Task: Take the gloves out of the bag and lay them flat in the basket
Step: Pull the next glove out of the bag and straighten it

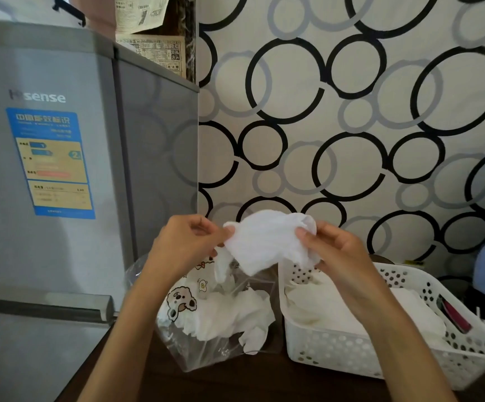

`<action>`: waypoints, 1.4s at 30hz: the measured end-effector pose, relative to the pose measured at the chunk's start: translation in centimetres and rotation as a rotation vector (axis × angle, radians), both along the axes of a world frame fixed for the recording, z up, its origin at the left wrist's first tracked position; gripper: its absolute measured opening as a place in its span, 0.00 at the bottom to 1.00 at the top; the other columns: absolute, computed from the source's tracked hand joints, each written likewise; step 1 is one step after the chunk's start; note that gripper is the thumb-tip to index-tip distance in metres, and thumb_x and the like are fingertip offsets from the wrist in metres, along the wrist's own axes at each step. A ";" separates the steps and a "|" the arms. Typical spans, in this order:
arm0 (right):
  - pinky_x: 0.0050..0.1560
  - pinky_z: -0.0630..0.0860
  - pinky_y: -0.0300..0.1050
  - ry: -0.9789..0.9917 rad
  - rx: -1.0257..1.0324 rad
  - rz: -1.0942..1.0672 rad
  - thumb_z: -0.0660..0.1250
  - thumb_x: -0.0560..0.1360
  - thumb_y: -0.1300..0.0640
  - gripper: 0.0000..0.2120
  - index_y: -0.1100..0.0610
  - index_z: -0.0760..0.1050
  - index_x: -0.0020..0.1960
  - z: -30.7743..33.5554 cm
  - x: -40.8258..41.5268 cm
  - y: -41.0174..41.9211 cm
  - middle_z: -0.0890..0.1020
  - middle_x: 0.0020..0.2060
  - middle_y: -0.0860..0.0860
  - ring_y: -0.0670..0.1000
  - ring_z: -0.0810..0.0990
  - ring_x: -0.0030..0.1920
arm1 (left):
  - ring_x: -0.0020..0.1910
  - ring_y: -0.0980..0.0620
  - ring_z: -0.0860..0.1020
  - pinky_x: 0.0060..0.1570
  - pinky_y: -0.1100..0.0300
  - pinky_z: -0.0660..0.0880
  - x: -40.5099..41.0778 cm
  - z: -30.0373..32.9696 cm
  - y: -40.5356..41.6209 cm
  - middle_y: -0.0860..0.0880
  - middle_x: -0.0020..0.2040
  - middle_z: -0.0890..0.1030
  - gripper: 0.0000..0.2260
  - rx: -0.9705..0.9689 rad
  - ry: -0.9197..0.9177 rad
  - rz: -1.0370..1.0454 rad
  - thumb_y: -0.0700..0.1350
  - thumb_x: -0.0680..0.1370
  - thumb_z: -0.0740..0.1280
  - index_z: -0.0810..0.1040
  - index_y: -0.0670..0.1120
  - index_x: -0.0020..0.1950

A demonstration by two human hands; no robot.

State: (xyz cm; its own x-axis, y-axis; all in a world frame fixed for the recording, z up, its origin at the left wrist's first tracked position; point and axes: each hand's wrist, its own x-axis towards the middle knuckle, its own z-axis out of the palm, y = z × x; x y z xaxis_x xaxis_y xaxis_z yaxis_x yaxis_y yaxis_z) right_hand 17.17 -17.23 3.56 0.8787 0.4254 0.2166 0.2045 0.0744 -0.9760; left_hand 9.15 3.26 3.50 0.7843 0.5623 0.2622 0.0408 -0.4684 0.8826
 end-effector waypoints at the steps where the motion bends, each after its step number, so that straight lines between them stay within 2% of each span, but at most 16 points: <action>1: 0.50 0.78 0.41 -0.037 -0.025 0.015 0.66 0.76 0.56 0.07 0.51 0.81 0.53 0.2 -0.1 -0.4 0.85 0.45 0.47 0.47 0.83 0.49 | 0.42 0.57 0.81 0.51 0.54 0.78 -0.1 0.0 -0.1 0.56 0.41 0.84 0.15 0.063 0.039 -0.016 0.59 0.67 0.74 0.79 0.50 0.44; 4: 0.50 0.77 0.41 -0.125 -0.162 0.110 0.63 0.78 0.55 0.08 0.49 0.81 0.50 0.7 -0.2 -1.4 0.85 0.46 0.47 0.47 0.83 0.49 | 0.59 0.61 0.74 0.59 0.59 0.72 -0.1 0.3 -0.9 0.61 0.59 0.74 0.24 0.216 -0.013 -0.163 0.66 0.68 0.65 0.71 0.57 0.61; 7: 0.51 0.77 0.40 -0.156 -0.276 0.255 0.61 0.79 0.55 0.11 0.47 0.82 0.50 1.4 -0.7 -2.2 0.84 0.47 0.46 0.45 0.82 0.50 | 0.64 0.72 0.65 0.63 0.70 0.66 -0.1 0.4 -2.8 0.68 0.66 0.65 0.26 0.167 0.007 -0.553 0.66 0.73 0.54 0.62 0.63 0.70; 10: 0.52 0.75 0.44 -0.171 -0.311 0.281 0.58 0.80 0.59 0.14 0.48 0.82 0.48 1.7 -0.6 -2.7 0.84 0.46 0.47 0.49 0.81 0.49 | 0.58 0.65 0.75 0.55 0.67 0.73 0.2 -0.2 -3.9 0.60 0.59 0.78 0.18 0.102 0.073 -0.766 0.56 0.78 0.58 0.72 0.56 0.67; 13: 0.47 0.70 0.47 -0.073 -0.285 0.204 0.54 0.79 0.62 0.15 0.51 0.78 0.47 1.6 -0.3 -2.4 0.80 0.45 0.52 0.51 0.76 0.47 | 0.44 0.58 0.81 0.42 0.67 0.75 0.6 -0.3 -4.7 0.51 0.46 0.84 0.06 0.084 -0.028 -0.654 0.48 0.77 0.68 0.82 0.50 0.51; 16: 0.48 0.74 0.46 0.087 -0.160 0.282 0.61 0.78 0.50 0.11 0.54 0.76 0.55 1.4 -0.4 -2.0 0.80 0.50 0.54 0.51 0.79 0.51 | 0.41 0.51 0.80 0.38 0.62 0.74 1.3 -0.7 -5.0 0.49 0.41 0.82 0.07 0.132 -0.144 -0.481 0.48 0.71 0.75 0.80 0.48 0.44; 18: 0.50 0.79 0.43 -0.052 -0.287 0.226 0.69 0.73 0.45 0.14 0.50 0.77 0.56 1.0 -0.1 -2.2 0.82 0.51 0.49 0.47 0.82 0.50 | 0.39 0.48 0.79 0.36 0.59 0.73 1.4 -0.7 -4.9 0.46 0.41 0.82 0.11 0.108 -0.188 -0.439 0.47 0.68 0.78 0.78 0.46 0.45; 20: 0.43 0.78 0.35 -0.213 -0.351 0.042 0.69 0.73 0.49 0.08 0.50 0.80 0.51 0.8 0.1 -2.2 0.83 0.44 0.48 0.41 0.81 0.42 | 0.35 0.48 0.78 0.33 0.57 0.71 1.3 -0.7 -4.7 0.43 0.40 0.82 0.13 0.113 -0.160 -0.456 0.50 0.66 0.79 0.79 0.49 0.45; 24: 0.32 0.70 0.37 -0.329 -0.208 -0.205 0.66 0.75 0.49 0.16 0.62 0.79 0.42 1.0 0.3 -2.6 0.77 0.31 0.56 0.46 0.73 0.32 | 0.41 0.48 0.83 0.40 0.58 0.75 1.2 -0.8 -5.4 0.48 0.42 0.85 0.19 0.087 -0.075 -0.558 0.63 0.68 0.69 0.84 0.50 0.48; 27: 0.32 0.69 0.40 -0.392 -0.080 -0.284 0.66 0.72 0.45 0.20 0.64 0.78 0.37 1.2 0.1 -3.6 0.76 0.28 0.55 0.48 0.72 0.29 | 0.34 0.36 0.77 0.36 0.54 0.69 1.4 -1.1 -6.0 0.34 0.42 0.81 0.37 0.051 -0.035 -0.591 0.72 0.69 0.60 0.81 0.37 0.46; 28: 0.33 0.71 0.42 -0.406 -0.047 -0.318 0.66 0.71 0.46 0.19 0.62 0.79 0.36 1.2 0.1 -4.2 0.78 0.28 0.54 0.52 0.74 0.30 | 0.32 0.38 0.74 0.34 0.55 0.67 1.5 -1.1 -6.2 0.32 0.41 0.79 0.38 0.056 -0.027 -0.614 0.72 0.70 0.60 0.80 0.34 0.45; 30: 0.34 0.74 0.46 -0.451 -0.018 -0.384 0.66 0.71 0.45 0.18 0.59 0.80 0.35 1.2 0.2 -5.2 0.80 0.30 0.56 0.58 0.76 0.33 | 0.34 0.42 0.76 0.32 0.58 0.68 1.6 -1.0 -6.8 0.36 0.41 0.81 0.29 0.054 -0.005 -0.669 0.64 0.75 0.62 0.81 0.36 0.47; 33: 0.29 0.70 0.33 -0.492 0.021 -0.500 0.65 0.73 0.46 0.15 0.54 0.79 0.33 1.5 0.6 -6.7 0.80 0.27 0.51 0.45 0.73 0.27 | 0.40 0.52 0.81 0.36 0.62 0.74 1.8 -1.0 -7.4 0.48 0.46 0.83 0.13 0.012 -0.001 -0.690 0.52 0.78 0.63 0.83 0.46 0.52; 37: 0.27 0.67 0.27 -0.469 0.056 -0.573 0.65 0.76 0.50 0.14 0.53 0.76 0.32 1.9 1.7 -8.4 0.77 0.22 0.45 0.41 0.72 0.26 | 0.45 0.46 0.83 0.45 0.53 0.77 2.7 -1.4 -8.5 0.46 0.48 0.84 0.13 -0.105 -0.054 -0.619 0.52 0.79 0.60 0.81 0.48 0.54; 40: 0.27 0.64 0.28 -0.402 0.053 -0.514 0.67 0.75 0.51 0.16 0.59 0.76 0.33 1.4 2.4 -8.5 0.73 0.21 0.45 0.41 0.69 0.24 | 0.47 0.58 0.83 0.45 0.67 0.76 3.8 -1.6 -9.9 0.53 0.47 0.85 0.11 -0.212 -0.082 -0.490 0.51 0.81 0.58 0.80 0.51 0.52; 42: 0.29 0.67 0.33 -0.345 0.036 -0.411 0.70 0.73 0.50 0.14 0.60 0.78 0.36 1.3 2.3 -8.1 0.74 0.25 0.50 0.42 0.70 0.28 | 0.45 0.60 0.83 0.40 0.71 0.75 4.5 -1.7 -10.7 0.55 0.44 0.85 0.11 -0.349 -0.129 -0.390 0.49 0.82 0.58 0.79 0.51 0.49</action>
